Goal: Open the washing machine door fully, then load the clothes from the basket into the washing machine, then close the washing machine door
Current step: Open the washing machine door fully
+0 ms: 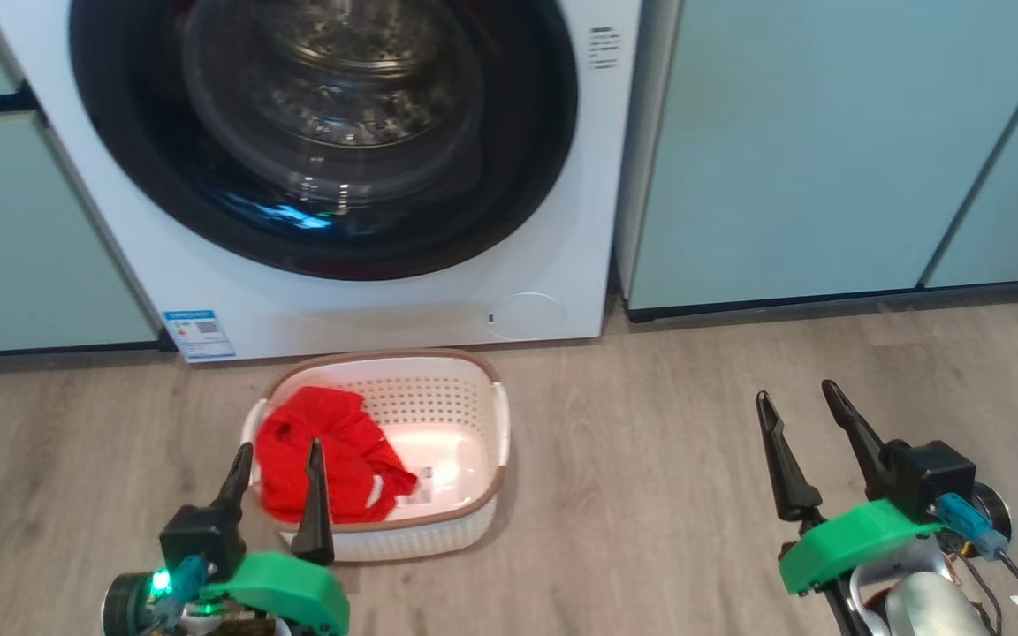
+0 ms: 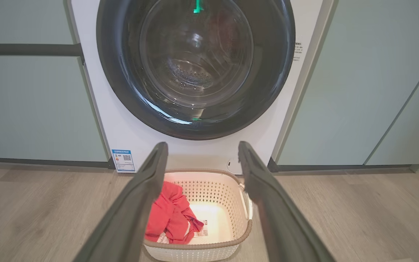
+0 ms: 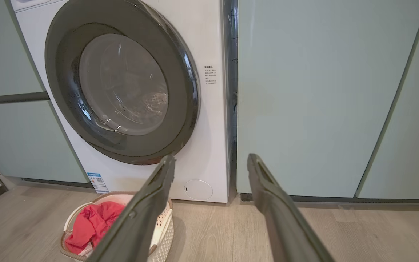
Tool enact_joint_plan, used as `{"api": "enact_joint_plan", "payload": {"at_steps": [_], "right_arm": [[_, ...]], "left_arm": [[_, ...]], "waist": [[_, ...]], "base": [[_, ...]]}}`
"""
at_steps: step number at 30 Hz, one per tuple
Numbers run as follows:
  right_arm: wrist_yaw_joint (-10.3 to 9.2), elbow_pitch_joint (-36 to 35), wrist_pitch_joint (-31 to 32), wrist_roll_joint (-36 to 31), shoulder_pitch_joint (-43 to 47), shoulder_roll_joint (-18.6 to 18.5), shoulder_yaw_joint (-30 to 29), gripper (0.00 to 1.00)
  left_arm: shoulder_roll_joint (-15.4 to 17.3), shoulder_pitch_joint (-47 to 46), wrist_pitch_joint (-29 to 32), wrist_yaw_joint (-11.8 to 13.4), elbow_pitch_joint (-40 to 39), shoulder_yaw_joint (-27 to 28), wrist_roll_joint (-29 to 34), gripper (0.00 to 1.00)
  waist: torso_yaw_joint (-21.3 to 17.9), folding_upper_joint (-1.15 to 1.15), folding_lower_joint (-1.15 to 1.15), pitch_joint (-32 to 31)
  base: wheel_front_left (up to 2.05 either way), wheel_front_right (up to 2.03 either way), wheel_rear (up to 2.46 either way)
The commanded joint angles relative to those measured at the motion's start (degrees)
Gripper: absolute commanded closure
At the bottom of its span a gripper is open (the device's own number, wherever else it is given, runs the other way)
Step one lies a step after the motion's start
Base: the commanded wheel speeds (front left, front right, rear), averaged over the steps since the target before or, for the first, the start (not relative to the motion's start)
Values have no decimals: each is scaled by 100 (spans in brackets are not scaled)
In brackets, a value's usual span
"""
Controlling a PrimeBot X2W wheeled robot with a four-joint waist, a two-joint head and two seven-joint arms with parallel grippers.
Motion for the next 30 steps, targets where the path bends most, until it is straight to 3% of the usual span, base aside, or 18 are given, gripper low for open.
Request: {"api": "enact_joint_plan", "payload": {"at_steps": [1,6,13,30], "right_arm": [[-1,-169,-78,32,-306,-47,141,0],[-1,-145,-78,103,-301,-47,147,0],[-1,-100,-78,101,-318,-47,153,0],[-1,-83,-78,129,-363,-47,93,0]], "left_arm": [[-2,-151,-72,-20,-186,212,32,0],[-2,-146,-72,-143,-427,238,0,0],[-2,-133,-72,-122,-423,253,62,0],[-2,-191,-72,-118,-374,288,152,0]], "waist": [[0,0,0,-2],[0,0,0,5],[-13,0,0,18],[-54,0,0,40]], "base": [[123,123,-246],[111,108,-219],[63,63,-126],[2,2,-4]]}}
